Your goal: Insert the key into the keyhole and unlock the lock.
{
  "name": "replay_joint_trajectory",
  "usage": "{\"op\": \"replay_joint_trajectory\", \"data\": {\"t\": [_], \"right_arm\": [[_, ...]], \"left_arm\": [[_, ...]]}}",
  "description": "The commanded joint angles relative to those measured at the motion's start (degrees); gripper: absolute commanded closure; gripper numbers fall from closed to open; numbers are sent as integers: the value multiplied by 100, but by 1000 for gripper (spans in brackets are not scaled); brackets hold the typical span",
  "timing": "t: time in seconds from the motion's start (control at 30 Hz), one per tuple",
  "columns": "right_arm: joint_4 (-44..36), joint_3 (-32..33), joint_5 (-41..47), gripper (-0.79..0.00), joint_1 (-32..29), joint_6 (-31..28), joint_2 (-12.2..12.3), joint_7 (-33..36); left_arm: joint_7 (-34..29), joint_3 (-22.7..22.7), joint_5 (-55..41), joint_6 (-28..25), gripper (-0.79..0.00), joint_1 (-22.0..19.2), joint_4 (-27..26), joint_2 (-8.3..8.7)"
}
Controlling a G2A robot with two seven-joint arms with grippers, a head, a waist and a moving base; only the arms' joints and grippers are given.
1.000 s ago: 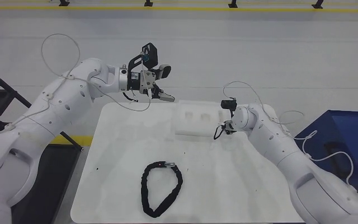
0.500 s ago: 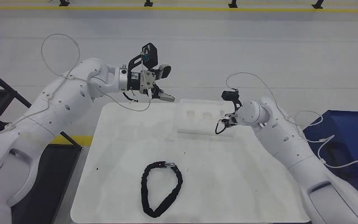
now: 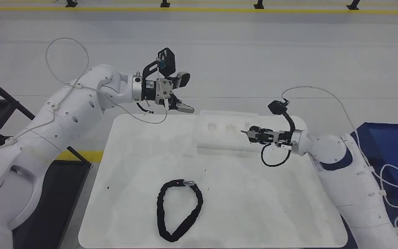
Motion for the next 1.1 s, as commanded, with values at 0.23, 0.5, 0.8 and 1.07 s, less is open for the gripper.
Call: {"op": "replay_joint_trajectory", "data": {"t": [0.23, 0.5, 0.8, 1.07], "right_arm": [[-143, 761, 1359, 0, -839, -1085, 97, -248], [46, 856, 1717, 0, -917, -1549, 101, -376], [46, 856, 1717, 0, -917, -1549, 101, -376], [46, 856, 1717, 0, -917, -1549, 101, -376]], "left_arm": [[0, 0, 0, 0, -785, 0, 0, 0], [0, 0, 0, 0, -785, 0, 0, 0], [0, 0, 0, 0, -785, 0, 0, 0], [-194, -14, 107, 0, -785, 312, -127, 40]]}}
